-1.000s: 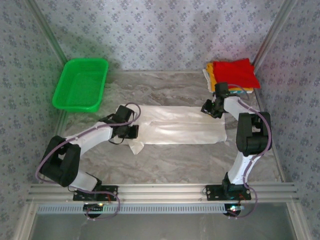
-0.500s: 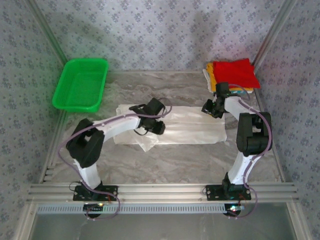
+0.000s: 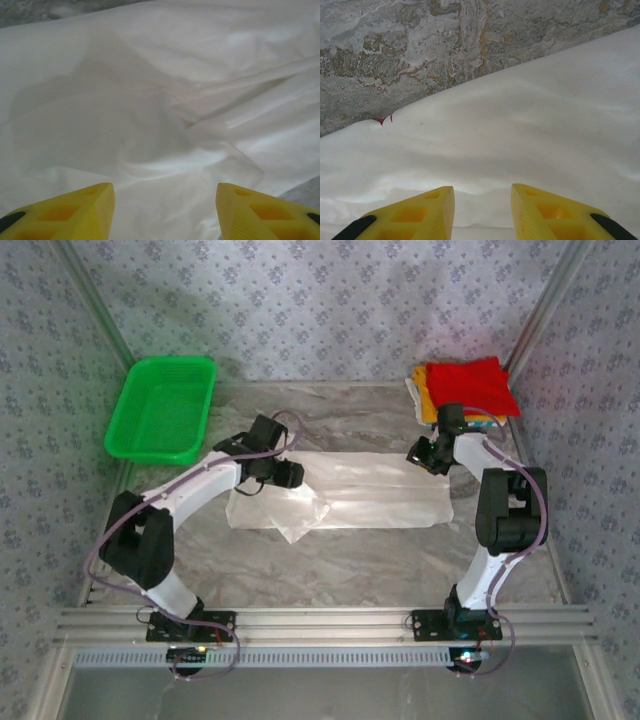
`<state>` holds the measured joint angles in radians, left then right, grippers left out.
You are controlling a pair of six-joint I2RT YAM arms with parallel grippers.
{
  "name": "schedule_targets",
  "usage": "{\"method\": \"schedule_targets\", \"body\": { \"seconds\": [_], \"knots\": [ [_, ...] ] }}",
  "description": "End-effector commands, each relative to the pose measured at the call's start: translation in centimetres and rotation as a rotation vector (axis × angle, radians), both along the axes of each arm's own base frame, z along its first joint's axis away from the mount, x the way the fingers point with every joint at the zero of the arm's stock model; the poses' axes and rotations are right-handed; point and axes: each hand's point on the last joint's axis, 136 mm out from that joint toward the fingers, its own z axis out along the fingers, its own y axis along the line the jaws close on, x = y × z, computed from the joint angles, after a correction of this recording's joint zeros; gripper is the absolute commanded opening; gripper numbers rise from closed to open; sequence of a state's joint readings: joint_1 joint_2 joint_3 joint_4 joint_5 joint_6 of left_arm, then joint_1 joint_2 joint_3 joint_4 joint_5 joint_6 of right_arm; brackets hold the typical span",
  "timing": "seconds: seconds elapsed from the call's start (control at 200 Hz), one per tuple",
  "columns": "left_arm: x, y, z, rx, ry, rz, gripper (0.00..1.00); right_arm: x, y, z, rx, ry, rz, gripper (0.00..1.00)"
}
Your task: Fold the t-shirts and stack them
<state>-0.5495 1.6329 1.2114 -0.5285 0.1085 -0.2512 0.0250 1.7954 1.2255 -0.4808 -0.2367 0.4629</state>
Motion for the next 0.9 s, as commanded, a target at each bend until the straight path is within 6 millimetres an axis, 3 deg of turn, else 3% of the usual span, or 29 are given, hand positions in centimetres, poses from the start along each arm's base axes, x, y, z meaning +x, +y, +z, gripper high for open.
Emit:
{"method": "schedule_targets", "body": {
  "seconds": [0.0, 0.17, 0.51, 0.56, 0.68, 0.789, 0.899],
  "knots": [
    [0.2, -1.8, -0.8, -0.003, 0.017, -0.072, 0.56, -0.3, 0.7, 0.3, 0.015, -0.002, 0.025, 0.37],
    [2.5, -4.2, -2.1, 0.074, 0.037, -0.094, 0.57, -0.3, 0.9, 0.6, 0.017, -0.003, 0.026, 0.37],
    [2.9, -3.0, -6.9, 0.265, 0.135, -0.025, 0.58, -0.1, 0.7, 0.9, 0.018, -0.011, 0.024, 0.37],
    [3.0, -2.5, -7.3, 0.302, 0.134, -0.01, 0.54, 0.0, 0.8, 0.9, 0.023, -0.013, 0.025, 0.37],
    [3.6, -2.1, -7.2, 0.336, 0.107, 0.011, 0.33, 0.0, 0.9, 0.7, 0.026, -0.009, 0.028, 0.37],
    [4.0, -2.3, -6.5, 0.332, 0.095, 0.019, 0.0, -0.1, 0.7, 0.7, 0.025, -0.009, 0.026, 0.37],
    [4.6, -1.9, -4.6, 0.34, 0.046, 0.05, 0.0, -0.3, 0.4, 0.9, 0.024, -0.01, 0.022, 0.37]
  ]
}}
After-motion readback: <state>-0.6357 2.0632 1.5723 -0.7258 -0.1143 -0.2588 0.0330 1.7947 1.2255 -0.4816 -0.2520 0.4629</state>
